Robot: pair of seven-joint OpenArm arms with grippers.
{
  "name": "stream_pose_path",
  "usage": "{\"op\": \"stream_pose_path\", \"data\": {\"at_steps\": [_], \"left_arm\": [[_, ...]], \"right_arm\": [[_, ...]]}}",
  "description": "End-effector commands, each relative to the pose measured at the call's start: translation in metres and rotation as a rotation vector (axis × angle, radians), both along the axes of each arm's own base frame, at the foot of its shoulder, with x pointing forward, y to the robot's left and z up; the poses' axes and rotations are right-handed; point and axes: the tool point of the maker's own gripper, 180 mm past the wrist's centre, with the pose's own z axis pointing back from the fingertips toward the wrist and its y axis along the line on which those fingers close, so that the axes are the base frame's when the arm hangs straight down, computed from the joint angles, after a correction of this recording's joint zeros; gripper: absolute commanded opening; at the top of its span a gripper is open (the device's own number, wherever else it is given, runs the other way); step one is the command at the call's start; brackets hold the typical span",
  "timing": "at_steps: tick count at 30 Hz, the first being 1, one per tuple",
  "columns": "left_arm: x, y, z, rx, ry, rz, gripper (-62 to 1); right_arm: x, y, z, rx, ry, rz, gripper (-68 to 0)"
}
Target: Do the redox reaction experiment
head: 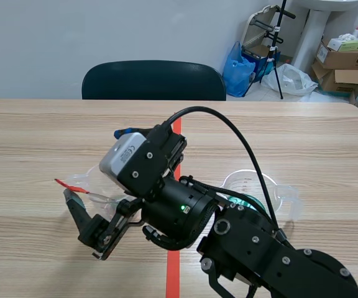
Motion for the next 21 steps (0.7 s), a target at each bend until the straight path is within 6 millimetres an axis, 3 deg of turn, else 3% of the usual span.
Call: {"op": "stream_pose_path", "data": {"at_steps": [1,5,11,20,21], "left_arm": [[0.0046,-0.0012,0.0061,-0.008,-0.025,-0.005,1.4],[0.0046,-0.0012,0.0061,-0.008,-0.025,-0.005,1.4],[0.0046,-0.0012,0.0062,-0.008,-0.025,-0.005,1.4],[0.0046,-0.0012,0.0062,-0.008,-0.025,-0.006,1.4],[0.0046,-0.0012,0.0062,-0.008,-0.025,-0.005,1.4]], "right_arm": [[0.0018,0.0028,0.0137,0.03,-0.032,0.009,-14.8],[0.0063,-0.0008,0.0151,0.03,-0.052,-0.029,-30.3],[0.0065,-0.0012,0.0163,0.034,-0.057,-0.031,-46.7],[0.006,-0.0012,0.0174,0.04,-0.06,-0.029,-66.4],[0.006,-0.0012,0.0173,0.039,-0.06,-0.029,-66.2]]}}
